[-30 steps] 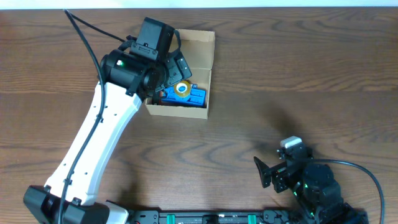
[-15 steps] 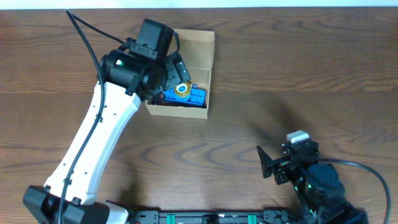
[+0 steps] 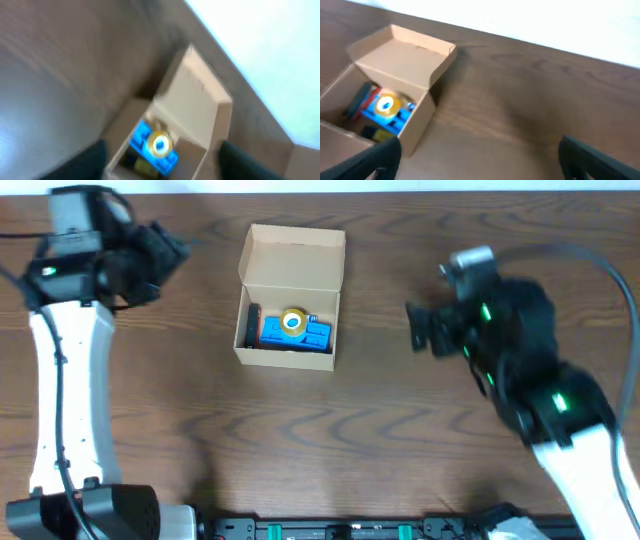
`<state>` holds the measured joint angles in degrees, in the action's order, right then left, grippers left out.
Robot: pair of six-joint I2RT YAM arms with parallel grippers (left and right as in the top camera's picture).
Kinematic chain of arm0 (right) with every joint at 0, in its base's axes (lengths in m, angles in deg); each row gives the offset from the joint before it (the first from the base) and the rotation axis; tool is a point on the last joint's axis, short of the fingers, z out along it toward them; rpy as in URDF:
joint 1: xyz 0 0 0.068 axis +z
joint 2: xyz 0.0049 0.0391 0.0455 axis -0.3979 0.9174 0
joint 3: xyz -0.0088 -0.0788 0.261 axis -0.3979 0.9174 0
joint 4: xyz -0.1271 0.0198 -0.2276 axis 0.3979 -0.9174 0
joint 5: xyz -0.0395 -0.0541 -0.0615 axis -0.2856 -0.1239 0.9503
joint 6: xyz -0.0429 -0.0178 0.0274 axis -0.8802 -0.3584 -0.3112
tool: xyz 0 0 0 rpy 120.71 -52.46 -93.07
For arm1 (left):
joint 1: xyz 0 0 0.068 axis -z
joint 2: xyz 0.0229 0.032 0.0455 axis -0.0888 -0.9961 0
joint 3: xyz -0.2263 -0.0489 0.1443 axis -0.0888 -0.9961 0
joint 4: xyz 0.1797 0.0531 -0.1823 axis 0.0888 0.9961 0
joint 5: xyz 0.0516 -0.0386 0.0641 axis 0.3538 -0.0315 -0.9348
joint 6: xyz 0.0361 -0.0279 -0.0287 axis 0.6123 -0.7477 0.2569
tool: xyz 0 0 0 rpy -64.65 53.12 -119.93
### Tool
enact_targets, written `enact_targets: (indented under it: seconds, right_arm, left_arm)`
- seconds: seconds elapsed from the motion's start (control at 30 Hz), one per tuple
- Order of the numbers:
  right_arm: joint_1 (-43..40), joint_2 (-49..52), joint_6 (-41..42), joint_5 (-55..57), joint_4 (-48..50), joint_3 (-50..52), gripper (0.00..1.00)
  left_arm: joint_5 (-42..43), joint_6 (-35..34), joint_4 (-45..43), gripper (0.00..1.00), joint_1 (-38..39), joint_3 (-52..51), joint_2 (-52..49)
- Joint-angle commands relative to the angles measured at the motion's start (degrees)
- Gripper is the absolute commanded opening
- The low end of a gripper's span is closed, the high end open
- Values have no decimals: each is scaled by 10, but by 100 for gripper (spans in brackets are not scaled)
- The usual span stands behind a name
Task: Pack container
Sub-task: 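Raise both grippers to the far corners of the box lid flaps, then push the lid flap down over the box with both grippers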
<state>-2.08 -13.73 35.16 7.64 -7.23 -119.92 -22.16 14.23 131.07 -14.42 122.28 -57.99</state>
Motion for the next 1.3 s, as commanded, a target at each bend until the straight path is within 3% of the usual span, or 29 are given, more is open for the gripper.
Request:
enact_targets:
  seconds: [0.0,0.03,0.07,0.17,0.37,0.63,0.8,1.27]
  right_arm:
    - [-14,89,-21,-9,2,-47,68]
    - [-17,113,-17,-10,9,-57,55]
    - [-21,139,-17,-17,20,-65,44]
    - [-37,193,9,-53,63,-71,2]
    - [-85,273,76,-189,143,-71,1]
    - [-112,399,193,-315,260,-71,1]
    - [-112,459,257,-355,313,-71,1]
    - [-91,574,383,-414,424,-71,1]
  left_arm:
    - [28,3,-25,39,-26,8,-12]
    - [28,2,-36,16,-33,8,-17]
    - [29,-2,-48,6,-38,8,-25]
    - [46,-1,-84,5,-47,8,-54]
    - [93,-8,-145,5,-60,8,-143]
    - [248,-111,-291,5,-75,9,-297]
    - [296,-172,-363,5,-59,10,-366]
    - [326,-181,-372,5,10,28,-445]
